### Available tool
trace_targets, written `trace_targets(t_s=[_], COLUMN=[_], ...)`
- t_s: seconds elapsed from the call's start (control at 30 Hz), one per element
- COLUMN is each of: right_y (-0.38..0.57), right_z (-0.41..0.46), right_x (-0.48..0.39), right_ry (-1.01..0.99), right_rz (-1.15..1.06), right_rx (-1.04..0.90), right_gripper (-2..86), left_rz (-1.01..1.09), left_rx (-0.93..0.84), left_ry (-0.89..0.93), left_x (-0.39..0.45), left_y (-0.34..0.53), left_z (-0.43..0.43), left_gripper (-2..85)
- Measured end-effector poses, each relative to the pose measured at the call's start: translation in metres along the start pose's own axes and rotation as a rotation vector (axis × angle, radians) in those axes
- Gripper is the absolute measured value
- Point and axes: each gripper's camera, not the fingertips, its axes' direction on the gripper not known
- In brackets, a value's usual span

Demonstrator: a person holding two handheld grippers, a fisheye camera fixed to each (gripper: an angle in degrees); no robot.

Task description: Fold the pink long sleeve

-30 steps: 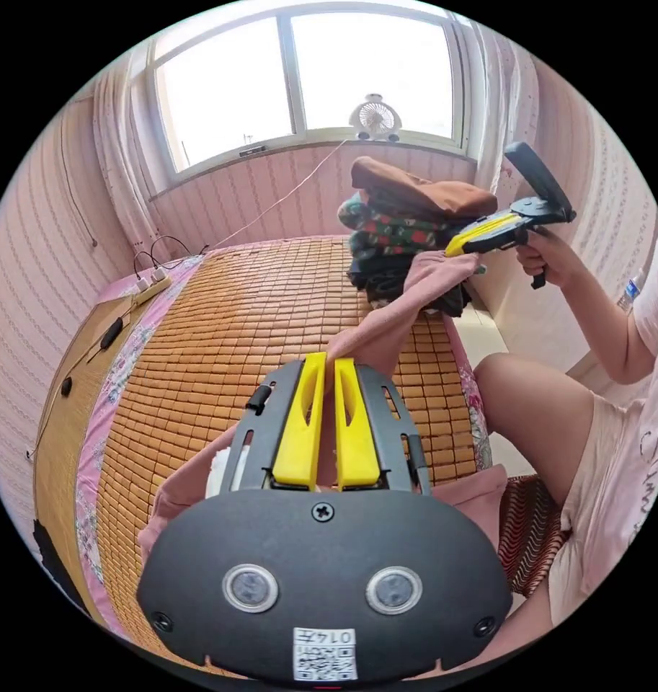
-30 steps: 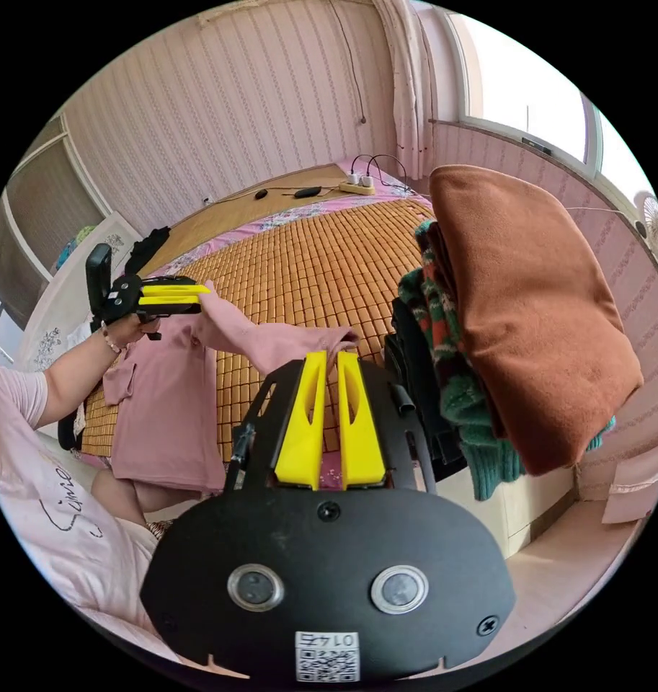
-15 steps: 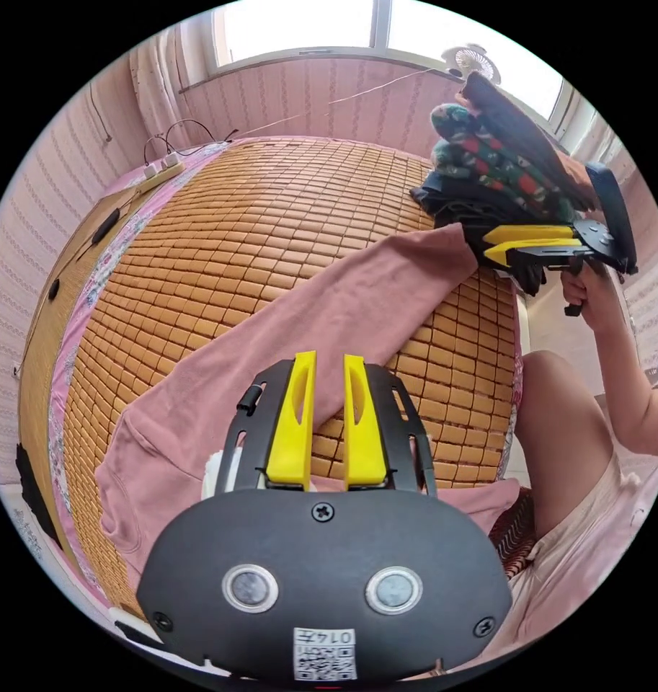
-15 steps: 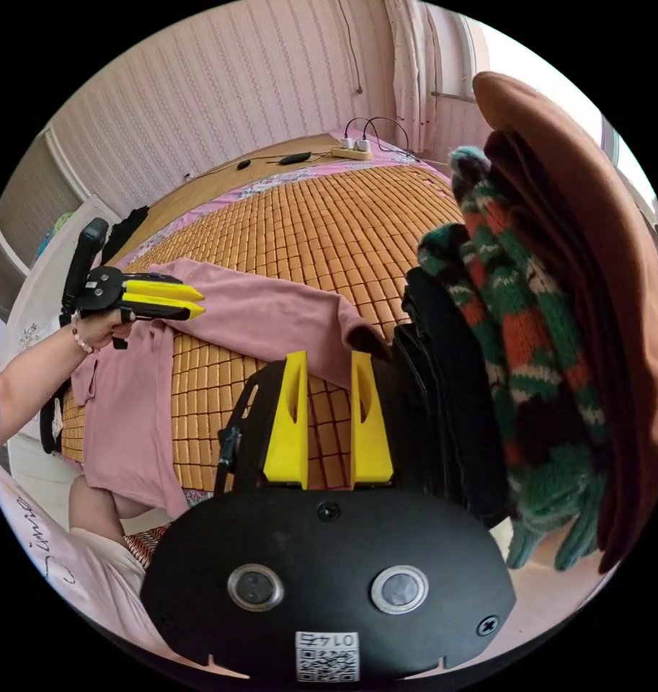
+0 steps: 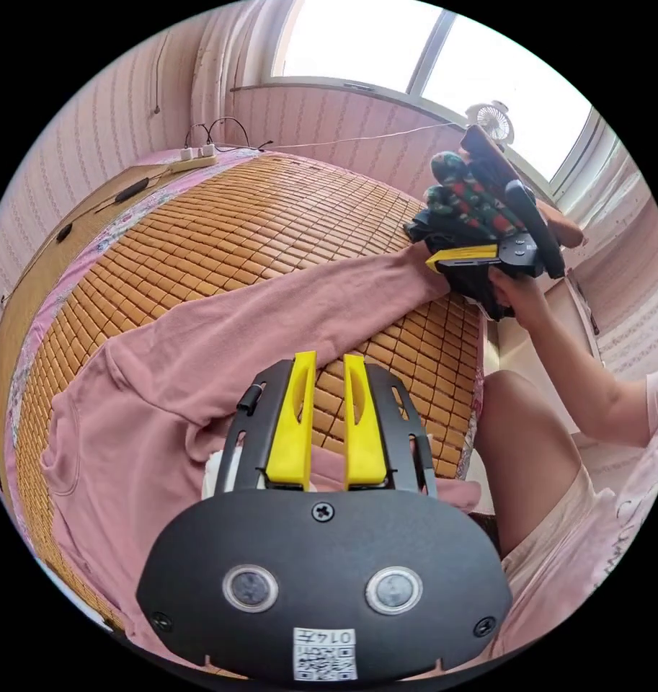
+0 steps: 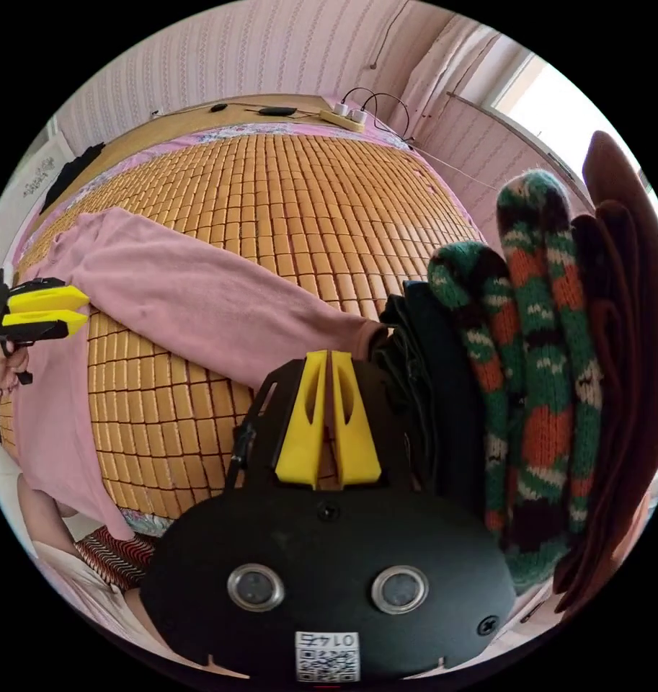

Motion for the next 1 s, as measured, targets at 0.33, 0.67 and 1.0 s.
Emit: trace_targets(t_s=[0.33, 0.67, 1.0], right_y=[0.053, 0.016, -0.034], right_z=[-0.047, -0.061, -0.09], right_x=[-0.19, -0.28, -0.289], right_ry=[-0.586, -0.259, -0.238], right_rz=[-0.384, -0.595, -0.506], right_rx=[-0.244, -0.344, -0.398], right_gripper=[10.8, 2.3, 1.7], left_rz=[-0.496, -0.644, -0.569], left_rx=[-0.228, -0.322, -0.272], left_ry=[-0.292, -0.221, -0.143], left_x=[0.009, 0.027, 0.052], left_y=[0.283, 0.371, 0.411], left_z=[-0.133, -0.134, -0.167], left_gripper=[7.7, 6.6, -0.6])
